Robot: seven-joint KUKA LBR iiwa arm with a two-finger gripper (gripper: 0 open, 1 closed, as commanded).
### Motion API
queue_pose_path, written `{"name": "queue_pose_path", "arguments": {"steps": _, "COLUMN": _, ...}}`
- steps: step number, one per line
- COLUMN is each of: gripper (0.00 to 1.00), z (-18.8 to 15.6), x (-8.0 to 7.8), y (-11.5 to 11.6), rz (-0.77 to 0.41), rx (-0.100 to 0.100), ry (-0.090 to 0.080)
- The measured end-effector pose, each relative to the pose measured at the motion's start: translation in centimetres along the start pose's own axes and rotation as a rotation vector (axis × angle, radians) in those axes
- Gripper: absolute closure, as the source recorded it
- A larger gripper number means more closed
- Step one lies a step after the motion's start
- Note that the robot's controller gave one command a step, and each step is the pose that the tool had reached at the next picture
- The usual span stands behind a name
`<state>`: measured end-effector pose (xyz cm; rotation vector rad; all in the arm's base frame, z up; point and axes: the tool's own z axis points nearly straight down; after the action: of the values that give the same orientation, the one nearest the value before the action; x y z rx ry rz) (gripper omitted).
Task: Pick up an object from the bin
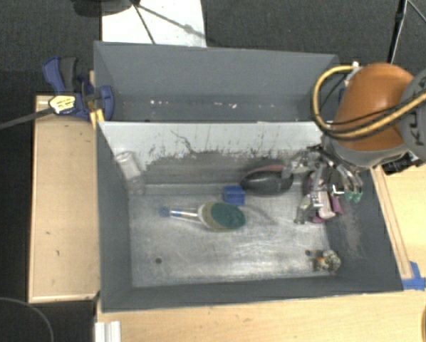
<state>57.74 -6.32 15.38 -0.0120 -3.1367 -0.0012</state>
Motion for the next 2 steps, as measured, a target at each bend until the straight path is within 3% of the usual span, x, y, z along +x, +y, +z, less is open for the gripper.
{"name": "queue_pose_path", "arguments": {"steps": 1, "gripper": 0.00, "z": 1.5, "x": -1.6, "y": 4.6, "rz": -0.095, "rx": -0.001, "ry": -0.009}}
{"name": "queue_pose_path", "arguments": {"steps": 2, "gripper": 0.00, "z": 8.2, "x": -0.8, "y": 9.2, "rz": -0.089, "rx": 0.000, "ry": -0.014}}
